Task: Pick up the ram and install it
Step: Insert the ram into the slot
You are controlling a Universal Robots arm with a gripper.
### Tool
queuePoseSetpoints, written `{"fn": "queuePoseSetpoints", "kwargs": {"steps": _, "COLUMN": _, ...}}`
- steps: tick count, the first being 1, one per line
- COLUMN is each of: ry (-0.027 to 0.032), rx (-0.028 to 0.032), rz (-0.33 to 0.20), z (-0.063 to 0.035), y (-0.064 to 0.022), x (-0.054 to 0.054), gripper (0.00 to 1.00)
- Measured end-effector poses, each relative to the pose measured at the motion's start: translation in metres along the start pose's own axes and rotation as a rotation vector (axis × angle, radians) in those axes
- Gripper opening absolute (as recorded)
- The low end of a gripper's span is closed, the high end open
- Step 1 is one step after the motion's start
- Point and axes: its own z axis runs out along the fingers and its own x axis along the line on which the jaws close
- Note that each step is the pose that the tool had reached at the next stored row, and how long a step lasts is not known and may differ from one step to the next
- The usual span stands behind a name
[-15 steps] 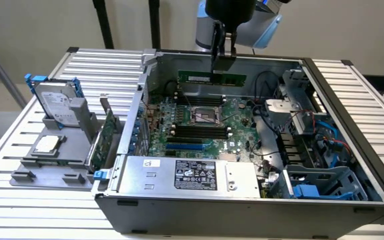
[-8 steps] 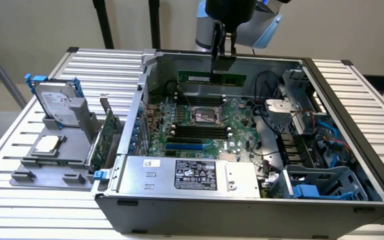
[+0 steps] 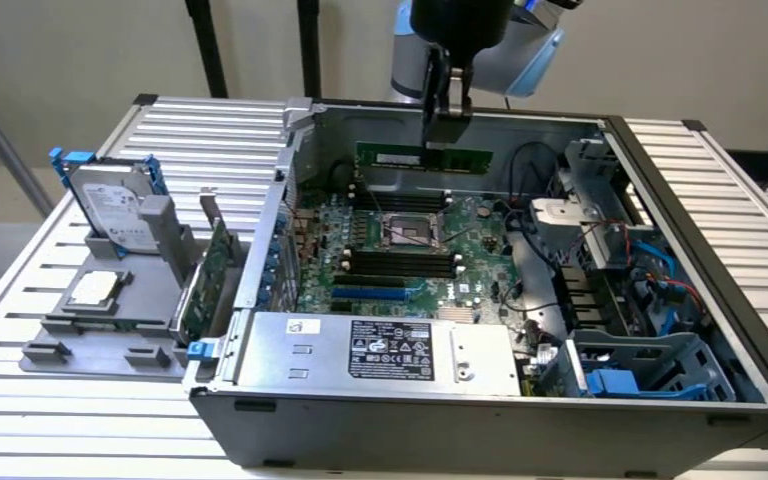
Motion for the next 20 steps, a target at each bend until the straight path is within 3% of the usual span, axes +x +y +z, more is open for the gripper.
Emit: {"fn": "queuePoseSetpoints", "kwargs": {"steps": 20, "ry": 0.0000, "rx": 0.0022, "rz": 0.000, "z": 0.0365, "y": 0.0027, "x": -0.002, "gripper": 0.14}}
